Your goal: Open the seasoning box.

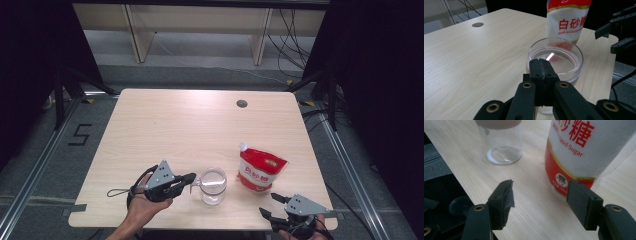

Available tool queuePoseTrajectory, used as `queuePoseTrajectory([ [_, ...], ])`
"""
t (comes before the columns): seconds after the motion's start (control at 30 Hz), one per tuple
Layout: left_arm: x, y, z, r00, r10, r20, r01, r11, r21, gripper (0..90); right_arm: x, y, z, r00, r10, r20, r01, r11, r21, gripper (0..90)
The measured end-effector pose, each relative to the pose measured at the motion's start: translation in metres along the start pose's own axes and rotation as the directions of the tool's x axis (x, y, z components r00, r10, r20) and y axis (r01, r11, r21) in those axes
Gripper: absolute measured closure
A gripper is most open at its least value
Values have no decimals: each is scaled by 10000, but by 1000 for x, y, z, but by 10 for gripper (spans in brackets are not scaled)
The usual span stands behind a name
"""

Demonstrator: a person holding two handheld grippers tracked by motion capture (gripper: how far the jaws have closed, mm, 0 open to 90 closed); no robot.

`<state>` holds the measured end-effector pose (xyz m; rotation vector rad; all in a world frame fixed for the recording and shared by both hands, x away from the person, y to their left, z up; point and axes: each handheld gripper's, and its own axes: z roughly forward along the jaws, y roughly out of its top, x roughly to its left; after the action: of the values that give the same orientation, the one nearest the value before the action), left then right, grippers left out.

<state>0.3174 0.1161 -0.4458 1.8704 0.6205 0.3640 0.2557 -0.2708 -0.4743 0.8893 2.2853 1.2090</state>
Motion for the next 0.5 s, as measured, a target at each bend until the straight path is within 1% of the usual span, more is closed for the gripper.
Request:
queuePoseTrajectory([
  [0.03, 0, -1, 2, 10000, 17, -23, -17, 9999, 122, 891, 0, 0, 0, 10000, -79, -11, 79, 10000, -9, 387],
  [0.07, 0, -1, 2, 10000, 17, -23, -17, 9999, 122, 891, 0, 0, 0, 10000, -79, -11, 79, 10000, -9, 387],
  [0.1, 1, -2, 4, 9999, 149, 8, -149, 9997, 189, 891, 0, 1, 2, 9998, -128, -137, 127, 9999, -71, 392],
  [0.13, 1, -3, 4, 9999, 140, 6, -140, 9998, 167, 891, 1, 1, 1, 9999, -167, -29, 167, 9998, -52, 395],
  [0.2, 1, -3, 4, 9999, 106, 11, -106, 9998, 155, 890, 1, 2, 2, 9998, -177, -56, 177, 9998, -107, 398],
  [0.23, 1, -3, 3, 9999, 99, -69, -98, 9998, 192, 890, 3, 2, 3, 9999, -32, -114, 30, 9999, -125, 406],
  [0.27, 1, -3, 3, 10000, 67, -70, -66, 9998, 167, 890, 3, 2, 3, 9999, -32, -114, 30, 9999, -125, 406],
  [0.3, 0, -4, 3, 9999, 67, -78, -66, 9999, 105, 885, 4, 3, 5, 9984, 365, -440, -373, 9991, -195, 426],
  [0.33, 0, -4, 3, 9999, 67, -78, -66, 9999, 105, 885, 4, 3, 5, 9984, 365, -440, -373, 9991, -195, 426],
  [0.37, 0, -5, 3, 9999, 72, -73, -72, 9999, 74, 885, 6, 5, 6, 9962, 449, -752, -479, 9981, -387, 456],
  [0.4, 0, -5, 3, 9999, 72, -73, -72, 9999, 74, 885, 6, 5, 6, 9962, 449, -752, -479, 9981, -387, 456],
  [0.43, 0, -5, 3, 9999, 69, -81, -69, 10000, 60, 885, 8, 7, 9, 9966, 290, -768, -335, 9978, -576, 497],
  [0.47, 0, -5, 3, 9999, 69, -81, -69, 10000, 60, 884, 8, 7, 9, 9966, 290, -768, -335, 9978, -576, 497],
  [0.5, 0, -5, 3, 9999, 97, -103, -96, 9999, 37, 884, 11, 10, 12, 9946, 314, -992, -370, 9978, -554, 580],
])
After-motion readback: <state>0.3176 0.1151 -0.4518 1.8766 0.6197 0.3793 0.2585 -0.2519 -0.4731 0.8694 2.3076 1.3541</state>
